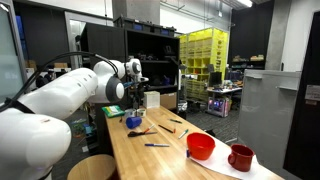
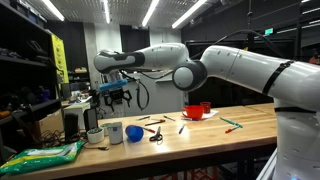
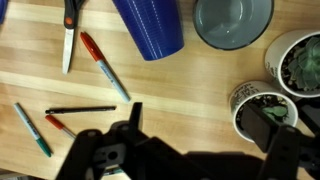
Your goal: Turn over the cup on the table
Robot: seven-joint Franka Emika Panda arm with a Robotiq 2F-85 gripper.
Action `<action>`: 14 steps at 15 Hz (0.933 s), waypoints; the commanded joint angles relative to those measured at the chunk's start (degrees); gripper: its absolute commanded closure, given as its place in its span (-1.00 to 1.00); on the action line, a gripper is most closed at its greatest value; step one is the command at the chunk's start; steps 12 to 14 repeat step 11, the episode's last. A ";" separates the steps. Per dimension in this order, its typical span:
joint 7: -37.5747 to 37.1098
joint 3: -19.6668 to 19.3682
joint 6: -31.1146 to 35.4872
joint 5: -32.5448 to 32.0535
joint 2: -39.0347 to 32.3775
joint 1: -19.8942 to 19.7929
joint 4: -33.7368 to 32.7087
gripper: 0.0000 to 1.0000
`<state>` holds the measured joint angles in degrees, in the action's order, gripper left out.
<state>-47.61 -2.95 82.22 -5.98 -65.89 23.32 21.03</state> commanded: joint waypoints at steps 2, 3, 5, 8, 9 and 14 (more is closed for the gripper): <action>-5.45 -0.98 -0.65 0.05 0.74 -0.97 0.16 -1.00; -5.66 -1.24 -0.55 -0.27 0.73 -1.15 0.14 -1.00; -5.97 -1.50 -0.21 -0.50 0.68 -1.80 0.07 -1.00; -4.69 -1.15 0.84 -0.18 0.21 -2.25 0.29 -1.00; -4.67 -1.16 1.28 -0.17 0.22 -2.52 0.30 -1.00; -4.66 -1.17 1.53 -0.15 0.22 -2.81 0.31 -1.00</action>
